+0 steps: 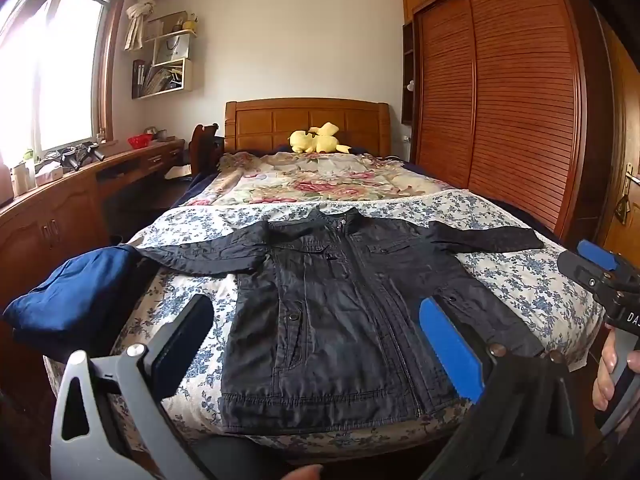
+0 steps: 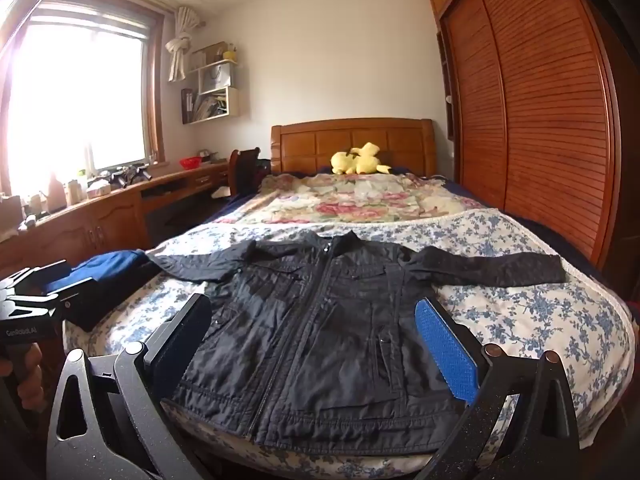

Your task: Fold large clothes

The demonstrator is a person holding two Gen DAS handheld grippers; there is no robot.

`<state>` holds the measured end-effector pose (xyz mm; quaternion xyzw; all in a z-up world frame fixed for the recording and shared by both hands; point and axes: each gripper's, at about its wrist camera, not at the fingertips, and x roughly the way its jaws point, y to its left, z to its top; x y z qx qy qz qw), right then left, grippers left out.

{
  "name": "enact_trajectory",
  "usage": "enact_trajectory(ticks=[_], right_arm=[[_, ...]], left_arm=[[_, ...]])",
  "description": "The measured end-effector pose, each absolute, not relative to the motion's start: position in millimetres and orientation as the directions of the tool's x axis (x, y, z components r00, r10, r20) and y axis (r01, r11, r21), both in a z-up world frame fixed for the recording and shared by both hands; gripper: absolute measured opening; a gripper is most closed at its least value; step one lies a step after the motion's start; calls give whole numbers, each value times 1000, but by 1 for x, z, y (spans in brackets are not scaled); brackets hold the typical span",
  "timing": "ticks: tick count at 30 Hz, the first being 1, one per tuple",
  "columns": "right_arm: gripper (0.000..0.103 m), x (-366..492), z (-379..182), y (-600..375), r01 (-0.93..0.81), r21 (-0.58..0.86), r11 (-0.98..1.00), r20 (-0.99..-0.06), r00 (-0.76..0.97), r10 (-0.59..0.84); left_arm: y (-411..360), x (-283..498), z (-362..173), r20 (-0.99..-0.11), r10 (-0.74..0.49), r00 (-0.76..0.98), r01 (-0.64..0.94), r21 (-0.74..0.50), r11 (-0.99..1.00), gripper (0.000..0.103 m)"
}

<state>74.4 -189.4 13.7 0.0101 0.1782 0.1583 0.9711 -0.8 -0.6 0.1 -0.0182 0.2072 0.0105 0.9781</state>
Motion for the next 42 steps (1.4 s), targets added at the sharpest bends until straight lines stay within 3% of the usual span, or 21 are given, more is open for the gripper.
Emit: enact_trajectory(ticks=[42], right_arm=[[103,68,15,-190,-307,68,949,-323,894,312]], left_arm=[[-8,-10,17,-386,8,923,-24,-35,999,103]])
